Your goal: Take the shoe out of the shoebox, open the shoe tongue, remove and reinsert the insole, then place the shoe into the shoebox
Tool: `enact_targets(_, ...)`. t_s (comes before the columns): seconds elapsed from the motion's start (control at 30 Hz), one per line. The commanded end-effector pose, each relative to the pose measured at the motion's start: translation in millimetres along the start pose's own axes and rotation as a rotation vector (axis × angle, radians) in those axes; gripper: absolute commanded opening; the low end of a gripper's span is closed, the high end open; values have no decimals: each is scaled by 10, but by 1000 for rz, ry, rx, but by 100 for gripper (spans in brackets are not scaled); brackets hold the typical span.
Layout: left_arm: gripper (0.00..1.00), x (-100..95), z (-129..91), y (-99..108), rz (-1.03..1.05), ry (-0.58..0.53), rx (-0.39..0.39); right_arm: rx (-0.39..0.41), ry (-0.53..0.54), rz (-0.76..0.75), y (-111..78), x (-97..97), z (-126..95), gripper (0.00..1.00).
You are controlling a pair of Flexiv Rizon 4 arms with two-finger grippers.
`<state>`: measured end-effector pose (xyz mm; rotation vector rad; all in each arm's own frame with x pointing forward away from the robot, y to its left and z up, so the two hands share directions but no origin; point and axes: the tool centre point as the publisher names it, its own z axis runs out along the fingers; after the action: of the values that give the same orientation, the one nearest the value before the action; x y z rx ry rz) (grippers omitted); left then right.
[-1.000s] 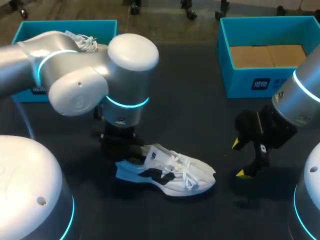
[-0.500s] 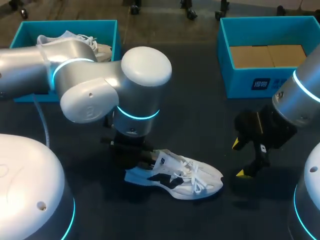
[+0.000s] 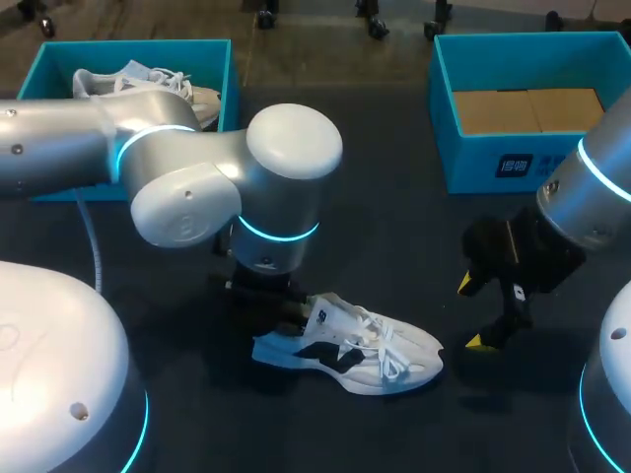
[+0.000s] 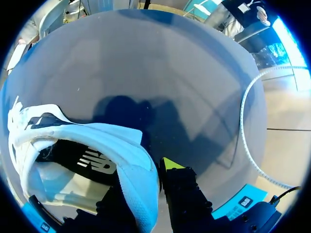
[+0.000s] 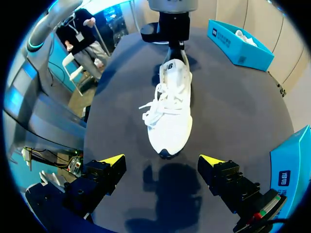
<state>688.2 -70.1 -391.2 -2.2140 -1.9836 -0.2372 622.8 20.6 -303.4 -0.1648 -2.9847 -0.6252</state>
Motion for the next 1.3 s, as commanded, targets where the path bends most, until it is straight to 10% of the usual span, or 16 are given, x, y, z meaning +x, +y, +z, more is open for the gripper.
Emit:
enact_targets(0.03,0,-44,51,-9,10,-5,3,2,-1,-1,0,5,10,100)
enact_targets(0.1,2,-47,56,-11,11,-6,4,2,-1,-1,0,5,10,100)
enact_targets(0.3,98,-12,-29,-24,19,-31,3,2,-1,-1,0,5,10,100)
enact_targets(0.87,100,372,-645,-146,-27,-179,59,2,-1,-1,0,5,10,100)
enact_targets(1.3,100,768,-891,-261,-284,-349,388,2,-1,-1,0,5,10,100)
